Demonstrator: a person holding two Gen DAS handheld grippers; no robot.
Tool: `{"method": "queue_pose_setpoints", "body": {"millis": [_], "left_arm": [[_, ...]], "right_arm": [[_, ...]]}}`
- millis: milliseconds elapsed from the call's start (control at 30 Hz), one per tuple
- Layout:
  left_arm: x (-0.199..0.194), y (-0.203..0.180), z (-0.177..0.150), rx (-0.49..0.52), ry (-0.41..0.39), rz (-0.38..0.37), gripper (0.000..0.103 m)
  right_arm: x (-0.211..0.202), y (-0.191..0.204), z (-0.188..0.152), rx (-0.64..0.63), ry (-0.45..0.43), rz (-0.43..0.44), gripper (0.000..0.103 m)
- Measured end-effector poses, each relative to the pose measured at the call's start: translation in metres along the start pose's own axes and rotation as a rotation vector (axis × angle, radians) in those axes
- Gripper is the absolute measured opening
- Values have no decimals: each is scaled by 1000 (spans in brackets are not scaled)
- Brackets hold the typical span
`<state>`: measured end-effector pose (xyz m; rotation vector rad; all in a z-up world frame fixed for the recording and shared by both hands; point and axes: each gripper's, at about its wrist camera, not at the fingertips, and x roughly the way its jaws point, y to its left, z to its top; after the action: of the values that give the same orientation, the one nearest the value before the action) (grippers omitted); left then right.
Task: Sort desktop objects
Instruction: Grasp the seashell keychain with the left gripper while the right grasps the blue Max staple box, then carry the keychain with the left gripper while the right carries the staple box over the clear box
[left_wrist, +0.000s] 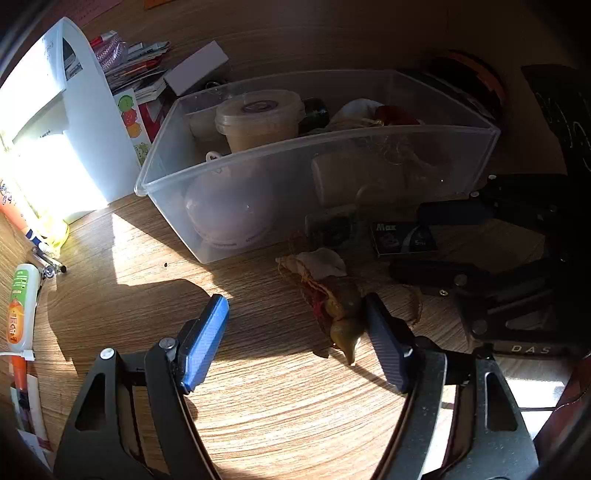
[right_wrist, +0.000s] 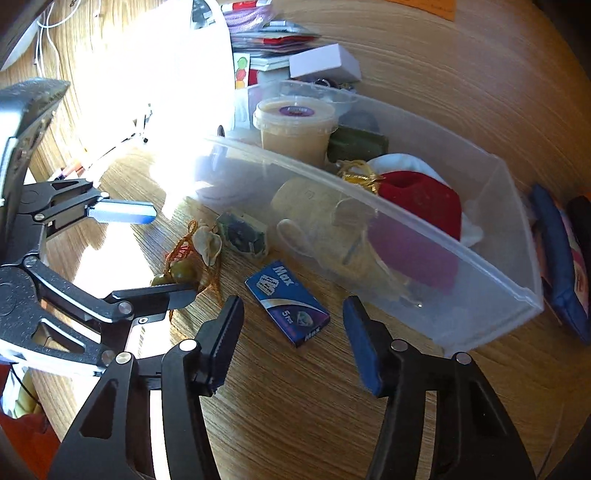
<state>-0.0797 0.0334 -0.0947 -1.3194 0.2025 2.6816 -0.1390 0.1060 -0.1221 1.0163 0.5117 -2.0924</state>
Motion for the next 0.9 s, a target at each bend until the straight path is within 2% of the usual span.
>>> {"method": "queue_pose_setpoints", "body": {"millis": [33,100,200,267,333,500,700,733,900], "left_arm": [[-1,-2,-1,11,-6,3,69],[-3,-4,-2,23,-11,-13,59],[-4,-3,-4,20,-8,-59,48],[-5,-2,-5,17,-7,-75,44],[-6,-1,-6,15,-8,-77,40],[-10,5,-11,-17,-13,-70,18],[-20,12,-21,-60,-13,-74,18],[-11,20,-11,-64,-13,-76,18],[-17,28,-14,-112,-31,-95,18]], "right_arm": [[0,-1,0,8,0,11,46],[0,-2,1,11,-5,17,43],[-2,-1,1,8,-8,27,38],[-3,2,0,-2,-10,32,31],[-3,4,1,-5,-11,43,29],[-2,6,1,11,-17,72,27],[-8,5,-2,37,-35,74,26],[-9,5,-2,37,-42,72,26],[-22,8,-5,44,-87,68,26]]}}
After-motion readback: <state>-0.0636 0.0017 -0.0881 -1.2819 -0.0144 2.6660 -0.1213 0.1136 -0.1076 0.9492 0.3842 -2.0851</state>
